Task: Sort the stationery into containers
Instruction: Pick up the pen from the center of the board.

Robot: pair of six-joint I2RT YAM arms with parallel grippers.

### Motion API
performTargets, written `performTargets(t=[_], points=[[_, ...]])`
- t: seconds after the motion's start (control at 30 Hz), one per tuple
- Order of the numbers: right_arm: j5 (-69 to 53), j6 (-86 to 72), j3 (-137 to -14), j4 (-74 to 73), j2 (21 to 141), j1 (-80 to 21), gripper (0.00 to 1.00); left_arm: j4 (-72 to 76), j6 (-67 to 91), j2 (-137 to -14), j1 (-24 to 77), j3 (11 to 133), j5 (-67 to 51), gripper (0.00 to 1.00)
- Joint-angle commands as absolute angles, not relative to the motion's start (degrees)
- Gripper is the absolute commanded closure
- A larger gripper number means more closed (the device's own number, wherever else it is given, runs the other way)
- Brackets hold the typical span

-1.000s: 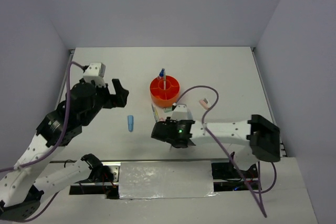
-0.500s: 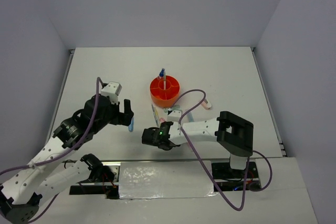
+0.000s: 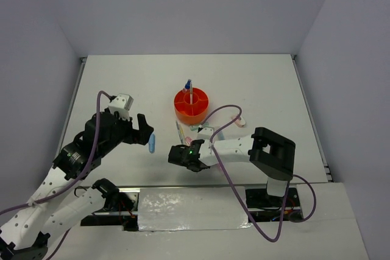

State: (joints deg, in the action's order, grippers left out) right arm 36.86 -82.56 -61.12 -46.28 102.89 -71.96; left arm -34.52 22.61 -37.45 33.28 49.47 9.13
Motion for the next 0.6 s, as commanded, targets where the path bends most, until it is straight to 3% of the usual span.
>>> performTargets(t=[0.0,0.23,0.37,0.47,0.5,0.57], points=[[35.7,-83.5,-59.5,-43.8,103.0,-72.0,0.7,-32.1,21.7,-38.4,32.6,49.6,6.9,0.01],[37.0,-85.9,-59.1,-46.3,101.3,-71.9,0.77,-31.5,21.4,-38.8,32.3,49.6,3.8,0.01],[38.1,-86.8,-60.1,-48.5,99.8,-71.9,0.88,-30.5,22.8,-39.5,32.2,50.3,1.4,0.01],[39.7,-87.1,-61.3,-50.7,97.6,-72.0,0.91,-28.5,26.7,-40.1,32.2,50.5,0.4,0.01],[40.2,-87.0,-61.7,-51.4,95.9,-72.1,1.0,-26.0,27.8,-40.3,32.2,50.0,-1.1,0.01],[42.1,-87.1,-62.4,-54.0,92.6,-72.2,1.0,-22.5,32.0,-40.6,32.2,49.3,-4.7,0.01]])
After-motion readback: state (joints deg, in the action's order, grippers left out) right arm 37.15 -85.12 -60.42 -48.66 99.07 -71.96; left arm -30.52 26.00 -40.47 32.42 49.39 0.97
